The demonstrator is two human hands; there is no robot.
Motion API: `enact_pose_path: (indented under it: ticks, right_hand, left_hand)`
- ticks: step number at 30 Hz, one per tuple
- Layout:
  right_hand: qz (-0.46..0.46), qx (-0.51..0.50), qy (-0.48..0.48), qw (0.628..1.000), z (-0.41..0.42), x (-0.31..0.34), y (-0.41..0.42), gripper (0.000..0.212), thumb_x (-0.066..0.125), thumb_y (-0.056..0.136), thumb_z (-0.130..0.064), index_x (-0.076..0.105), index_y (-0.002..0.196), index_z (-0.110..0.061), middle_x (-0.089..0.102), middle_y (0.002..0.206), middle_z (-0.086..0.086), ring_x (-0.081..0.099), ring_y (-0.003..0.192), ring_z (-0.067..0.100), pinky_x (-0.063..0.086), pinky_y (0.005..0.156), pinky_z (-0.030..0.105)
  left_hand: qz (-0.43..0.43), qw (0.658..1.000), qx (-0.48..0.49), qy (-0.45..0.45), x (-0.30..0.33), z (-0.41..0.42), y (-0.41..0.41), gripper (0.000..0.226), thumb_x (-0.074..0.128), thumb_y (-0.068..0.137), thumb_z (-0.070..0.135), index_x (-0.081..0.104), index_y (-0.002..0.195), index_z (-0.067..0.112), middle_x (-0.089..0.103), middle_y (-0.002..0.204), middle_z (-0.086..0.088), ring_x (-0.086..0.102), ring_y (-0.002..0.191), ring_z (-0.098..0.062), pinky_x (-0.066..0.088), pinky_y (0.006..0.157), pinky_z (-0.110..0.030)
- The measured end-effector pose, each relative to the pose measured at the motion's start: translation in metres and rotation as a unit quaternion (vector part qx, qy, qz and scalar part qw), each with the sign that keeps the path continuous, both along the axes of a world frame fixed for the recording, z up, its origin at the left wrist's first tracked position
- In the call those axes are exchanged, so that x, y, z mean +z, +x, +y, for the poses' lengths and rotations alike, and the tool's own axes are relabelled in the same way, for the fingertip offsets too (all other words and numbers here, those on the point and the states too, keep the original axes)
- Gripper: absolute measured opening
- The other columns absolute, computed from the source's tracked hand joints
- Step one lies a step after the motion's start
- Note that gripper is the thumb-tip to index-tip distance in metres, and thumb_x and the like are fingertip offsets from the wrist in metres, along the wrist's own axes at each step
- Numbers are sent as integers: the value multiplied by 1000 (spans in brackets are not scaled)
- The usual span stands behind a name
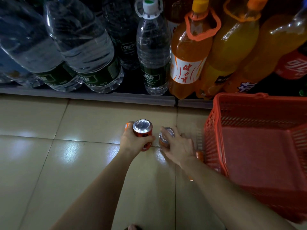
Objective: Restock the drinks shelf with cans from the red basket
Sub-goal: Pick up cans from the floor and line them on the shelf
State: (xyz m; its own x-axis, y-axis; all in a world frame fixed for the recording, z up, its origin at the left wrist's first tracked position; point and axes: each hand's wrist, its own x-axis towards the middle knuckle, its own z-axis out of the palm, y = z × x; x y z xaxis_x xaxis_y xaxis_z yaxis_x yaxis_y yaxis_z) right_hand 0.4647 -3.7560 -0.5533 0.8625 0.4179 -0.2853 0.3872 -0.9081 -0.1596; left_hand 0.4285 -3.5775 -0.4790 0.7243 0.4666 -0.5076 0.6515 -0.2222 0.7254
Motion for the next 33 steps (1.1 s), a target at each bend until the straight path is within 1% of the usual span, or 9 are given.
enact_pose_path:
  ticks: [4, 8, 11, 13, 16, 19, 23, 27, 33]
  right_hand:
    - [-14, 0, 12, 1000, 0, -2, -1, 65, 64, 85, -53, 40, 145, -44, 58, 123, 3, 67, 76, 31, 33, 58, 32]
    - [11, 15, 13, 1000, 0, 18, 12, 63, 53, 94, -54, 30, 151, -44, 49, 134, 4, 69, 94, 33, 34, 66, 35]
    - [5, 17, 24, 1000, 3, 50, 24, 63, 50, 95, -53, 26, 152, -42, 46, 134, 6, 68, 99, 34, 33, 70, 36]
    - [-1, 23, 30, 999, 3, 84, 32, 64, 51, 94, -54, 26, 152, -42, 46, 133, 7, 68, 99, 35, 34, 70, 37]
    - [-3, 32, 48, 998, -1, 153, 38, 67, 53, 94, -54, 26, 154, -43, 44, 135, 9, 66, 97, 38, 40, 71, 39]
    - [-27, 55, 42, 997, -9, 247, 41, 68, 51, 96, -54, 22, 156, -44, 43, 140, 7, 66, 100, 37, 40, 71, 40]
    - [-61, 60, 57, 995, -26, 396, 48, 68, 53, 93, -55, 26, 155, -45, 48, 141, 7, 69, 99, 36, 42, 70, 39]
    - [-91, 71, 56, 992, -46, 572, 58, 68, 49, 94, -59, 22, 155, -47, 46, 137, 5, 67, 99, 36, 43, 73, 40]
    - [-155, 116, 59, 979, -83, 847, 76, 69, 45, 94, -66, 12, 153, -51, 46, 130, 0, 66, 93, 34, 40, 75, 39]
  left_hand:
    - [1, 1000, 6, -28, 2, -3, -2, 59, 88, 72, 0, 60, 124, 7, 69, 106, -8, 59, 53, 13, 41, 43, -5]
    - [-9, 1000, -7, 2, 11, -2, 1, 54, 91, 71, 11, 63, 115, 20, 69, 106, 2, 61, 70, 8, 40, 48, -3]
    - [-23, 1000, -9, 15, 33, -2, 6, 52, 92, 71, 15, 64, 114, 22, 67, 90, 13, 59, 77, 3, 40, 50, -3]
    - [-42, 999, 0, 15, 59, -2, 8, 53, 94, 69, 16, 65, 112, 22, 69, 92, 10, 64, 81, -4, 42, 52, -5]
    - [-56, 998, 8, 12, 118, -1, 3, 51, 95, 69, 16, 65, 110, 25, 71, 95, 7, 65, 76, 2, 47, 51, -7]
    - [-79, 997, 2, 20, 201, 2, 5, 54, 95, 67, 18, 67, 112, 26, 73, 100, 9, 69, 91, -3, 51, 69, -18]
    - [-129, 991, -24, 20, 346, 0, 21, 57, 96, 66, 20, 67, 114, 29, 73, 103, 12, 65, 94, 2, 48, 75, -16]
    - [-179, 982, -55, 34, 512, -2, 39, 70, 92, 46, 49, 69, 110, 33, 76, 104, 11, 70, 101, -11, 58, 93, -40]
    - [-264, 954, -137, 45, 775, -16, 67, 61, 99, 58, 40, 70, 112, 34, 78, 102, 11, 73, 94, -2, 60, 76, -27]
